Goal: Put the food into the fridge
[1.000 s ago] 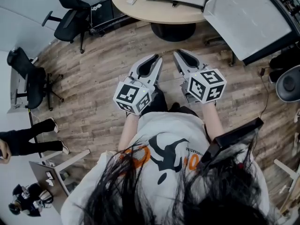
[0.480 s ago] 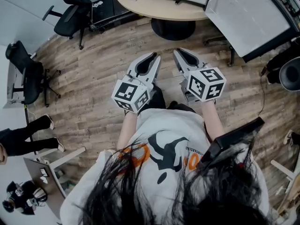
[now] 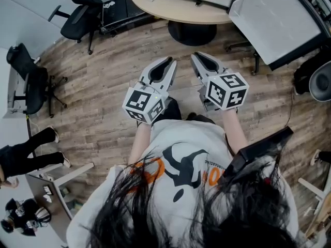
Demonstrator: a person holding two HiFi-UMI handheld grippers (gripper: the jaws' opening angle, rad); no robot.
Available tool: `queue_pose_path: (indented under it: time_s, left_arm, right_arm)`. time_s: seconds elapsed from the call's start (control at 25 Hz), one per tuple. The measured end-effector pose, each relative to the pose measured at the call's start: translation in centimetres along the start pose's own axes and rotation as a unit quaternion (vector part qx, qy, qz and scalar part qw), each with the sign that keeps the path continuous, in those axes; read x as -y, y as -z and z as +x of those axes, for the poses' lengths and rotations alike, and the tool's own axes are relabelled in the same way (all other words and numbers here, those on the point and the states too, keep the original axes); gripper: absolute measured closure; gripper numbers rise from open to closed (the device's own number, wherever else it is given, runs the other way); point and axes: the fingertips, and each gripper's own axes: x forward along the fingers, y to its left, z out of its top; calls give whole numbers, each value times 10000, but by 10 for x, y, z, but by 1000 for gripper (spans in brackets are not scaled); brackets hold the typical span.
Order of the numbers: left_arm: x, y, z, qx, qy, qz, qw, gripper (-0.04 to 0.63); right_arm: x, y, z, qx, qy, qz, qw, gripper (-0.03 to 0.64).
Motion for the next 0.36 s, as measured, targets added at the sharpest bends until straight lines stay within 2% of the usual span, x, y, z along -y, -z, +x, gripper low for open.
queue_pose_path:
  time_s: [0.36]
  left_arm:
    - [-37, -3, 4, -80, 29, 43, 10000, 545]
  right_arm:
    - [2, -4, 38, -37, 67, 133, 9999, 566]
